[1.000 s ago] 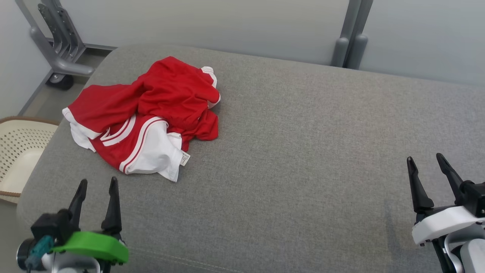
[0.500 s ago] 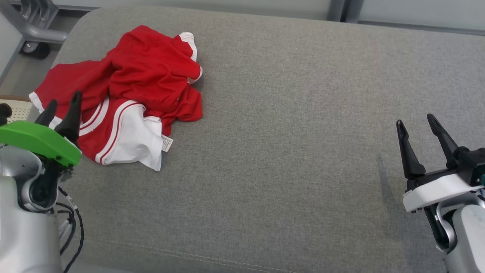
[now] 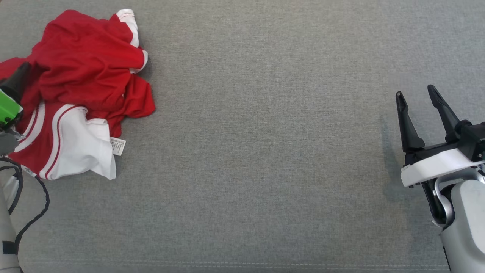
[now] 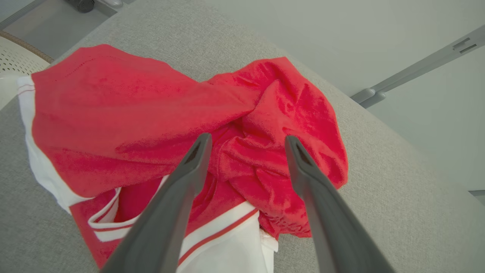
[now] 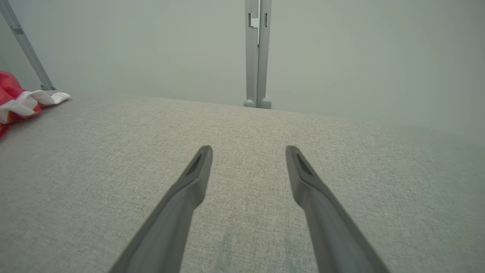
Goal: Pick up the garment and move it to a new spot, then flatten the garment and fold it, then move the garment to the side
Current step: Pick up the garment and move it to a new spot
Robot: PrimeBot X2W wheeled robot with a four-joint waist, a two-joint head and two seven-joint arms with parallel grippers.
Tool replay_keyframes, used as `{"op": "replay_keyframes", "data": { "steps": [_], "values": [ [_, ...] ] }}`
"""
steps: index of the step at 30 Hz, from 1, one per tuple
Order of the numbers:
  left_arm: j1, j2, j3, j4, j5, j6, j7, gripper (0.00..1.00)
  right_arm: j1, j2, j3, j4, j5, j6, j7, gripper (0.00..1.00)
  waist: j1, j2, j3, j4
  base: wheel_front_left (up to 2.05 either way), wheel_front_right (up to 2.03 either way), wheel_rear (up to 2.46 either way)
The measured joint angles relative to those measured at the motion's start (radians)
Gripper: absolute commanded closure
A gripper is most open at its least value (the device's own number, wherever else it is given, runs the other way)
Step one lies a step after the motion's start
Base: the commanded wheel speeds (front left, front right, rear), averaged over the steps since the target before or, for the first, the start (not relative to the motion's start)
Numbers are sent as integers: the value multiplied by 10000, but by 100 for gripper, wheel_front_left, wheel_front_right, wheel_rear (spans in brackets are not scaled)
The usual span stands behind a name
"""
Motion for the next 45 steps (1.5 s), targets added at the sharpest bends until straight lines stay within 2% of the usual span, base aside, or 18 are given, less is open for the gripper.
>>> {"op": "replay_keyframes", "data": {
  "steps": [7,17,25,35,36,37,45],
  "values": [
    [-420,100,-451,318,309,276,679,0,-17,0,-84,180,15,0,-12,0,0,0,192,-511,0,0,0],
    [-599,543,-558,688,853,616,1118,0,-153,6,-84,196,31,0,-13,0,-2,0,339,-758,0,0,0],
    [-1157,556,-468,723,984,696,1122,0,-332,-17,-27,192,61,0,-13,0,-2,0,695,-891,0,0,0],
    [-1227,652,-855,1083,1551,788,1354,0,-589,-67,132,196,86,2,-13,0,-2,0,1053,-1131,0,0,0],
    [-1240,627,-880,1118,1595,790,1361,57,-589,-67,73,232,90,2,-13,0,-2,0,1086,-1164,0,0,0],
    [-1257,593,-888,1126,1595,790,1367,100,-589,-67,56,245,90,2,-13,0,-2,0,1094,-1175,0,0,0],
    [-1680,462,-917,1147,1590,790,1099,100,-585,-61,-163,399,92,2,-13,0,-2,0,969,-1170,0,0,0]
  ]
}}
